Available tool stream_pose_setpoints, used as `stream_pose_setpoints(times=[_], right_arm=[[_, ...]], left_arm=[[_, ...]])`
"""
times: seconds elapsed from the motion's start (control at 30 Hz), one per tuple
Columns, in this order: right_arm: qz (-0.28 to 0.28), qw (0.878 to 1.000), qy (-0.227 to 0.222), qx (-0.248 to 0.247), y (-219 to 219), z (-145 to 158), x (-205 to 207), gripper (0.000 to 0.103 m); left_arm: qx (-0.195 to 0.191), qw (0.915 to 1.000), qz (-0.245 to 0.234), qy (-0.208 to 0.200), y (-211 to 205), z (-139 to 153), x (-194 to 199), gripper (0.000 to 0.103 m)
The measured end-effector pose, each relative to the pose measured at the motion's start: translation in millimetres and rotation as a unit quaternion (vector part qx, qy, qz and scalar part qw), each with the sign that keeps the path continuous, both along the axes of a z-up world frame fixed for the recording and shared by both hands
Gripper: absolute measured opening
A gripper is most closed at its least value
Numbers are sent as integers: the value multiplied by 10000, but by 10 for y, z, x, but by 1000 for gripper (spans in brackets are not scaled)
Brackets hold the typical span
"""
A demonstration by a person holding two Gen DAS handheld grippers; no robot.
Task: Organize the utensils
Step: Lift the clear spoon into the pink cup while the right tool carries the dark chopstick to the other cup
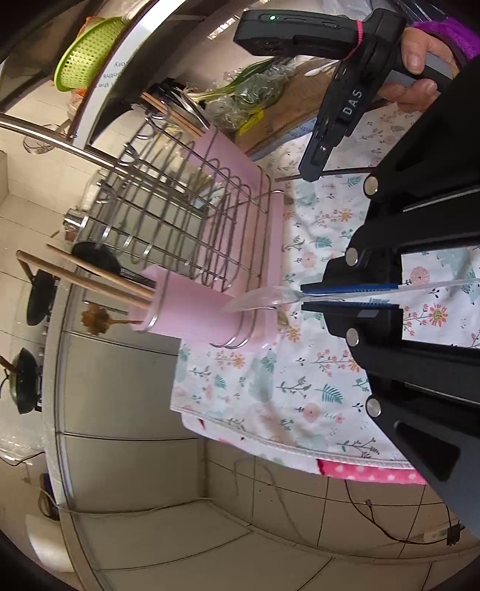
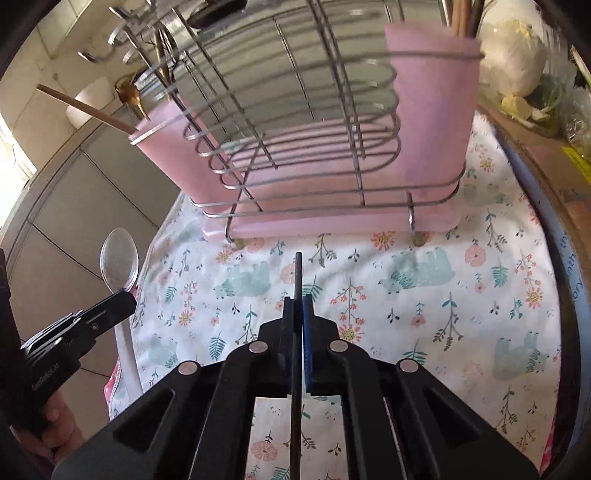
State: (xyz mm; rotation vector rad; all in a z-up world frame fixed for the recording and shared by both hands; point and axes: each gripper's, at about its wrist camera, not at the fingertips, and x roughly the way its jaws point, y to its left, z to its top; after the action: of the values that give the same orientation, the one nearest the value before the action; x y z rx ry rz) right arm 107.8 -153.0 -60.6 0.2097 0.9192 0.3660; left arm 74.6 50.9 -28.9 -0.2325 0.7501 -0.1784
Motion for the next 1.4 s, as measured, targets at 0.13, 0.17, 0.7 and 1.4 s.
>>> stream_pose_setpoints(times=[0.13,0.17,0.7,1.4], right_arm=[[-140,9971,-720,220,-211,287,-123,5],[-201,9950,-927,310,-268,380,-148,5],[-1134,9309,-3424,577,-1051,1672,-176,5],[-1447,8813,-4498,-35,-965,1625,495,5]], left_arm=[[-23,9985,121,-530,14,263,-107,3],[-51,9976,153,-674,21,337,-129,3],[-596,9684,635,-2337,158,1279,-7,3],[779,9279,1204,-3442,-348,942,972,3]])
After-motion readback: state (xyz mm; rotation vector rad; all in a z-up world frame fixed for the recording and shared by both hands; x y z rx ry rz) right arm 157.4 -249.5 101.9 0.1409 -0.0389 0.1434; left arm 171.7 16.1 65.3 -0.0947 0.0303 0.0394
